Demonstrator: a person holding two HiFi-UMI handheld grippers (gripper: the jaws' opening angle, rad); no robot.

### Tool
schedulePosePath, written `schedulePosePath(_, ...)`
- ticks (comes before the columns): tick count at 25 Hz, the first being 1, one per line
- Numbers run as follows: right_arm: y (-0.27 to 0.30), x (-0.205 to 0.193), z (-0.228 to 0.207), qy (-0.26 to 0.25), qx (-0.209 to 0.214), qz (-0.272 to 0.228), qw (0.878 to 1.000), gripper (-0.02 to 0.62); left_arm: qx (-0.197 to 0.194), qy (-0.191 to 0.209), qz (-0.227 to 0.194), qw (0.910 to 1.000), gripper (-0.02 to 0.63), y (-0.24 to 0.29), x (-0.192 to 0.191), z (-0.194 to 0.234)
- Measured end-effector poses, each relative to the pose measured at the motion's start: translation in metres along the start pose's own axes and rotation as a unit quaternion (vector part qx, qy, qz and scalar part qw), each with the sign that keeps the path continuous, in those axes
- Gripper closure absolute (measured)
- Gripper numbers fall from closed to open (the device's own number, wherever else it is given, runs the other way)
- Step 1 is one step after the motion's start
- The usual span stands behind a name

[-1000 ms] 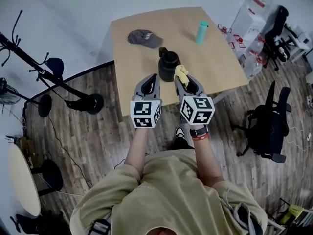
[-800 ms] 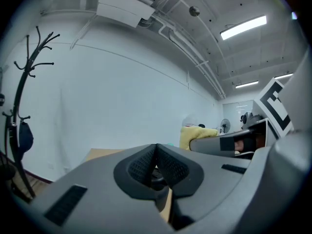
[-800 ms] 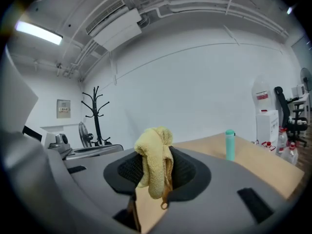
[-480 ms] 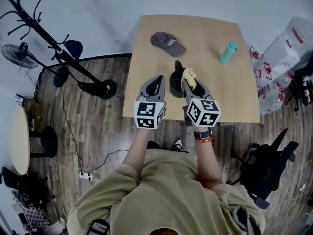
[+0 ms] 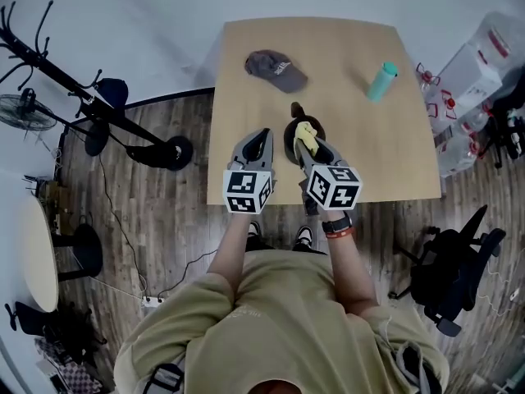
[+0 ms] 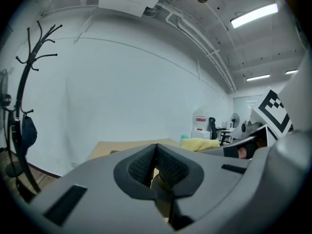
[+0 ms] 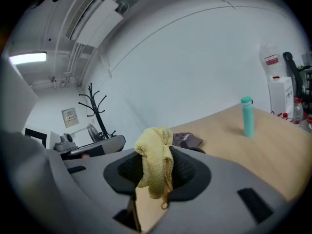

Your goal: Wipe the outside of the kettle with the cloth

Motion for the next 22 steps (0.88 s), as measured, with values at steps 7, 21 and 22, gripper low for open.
schedulePosePath(7,0.051,-0.026,0.028,0.018,-0.028,0.040,0.999,0.454,-0.030,0.001,0.007,0.9995,0.583,0.010,-0.004,0.045)
schedulePosePath(21,0.124,-0.071,0.042,0.111,-0.124,0.060,0.984,0.454,-0.045,-0.013,0.007,0.9989,0.582,-0.001,-0.004,0.122)
schedulePosePath(22,0.129,-0.072,0.041,0.118,-0.132,0.059,0.982,0.454,-0.047,-0.011,0.008,0.9988,0.582,-0.002,-0.004,0.126)
Point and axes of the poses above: the fingertips, and each gripper's own axes: y forward along the fingers, z to its left, x out of its top, the point moved 1 cm from there along -y, backward along the fingers, and after that the axes turned 5 degrees about -y, right-handed, at the moved point
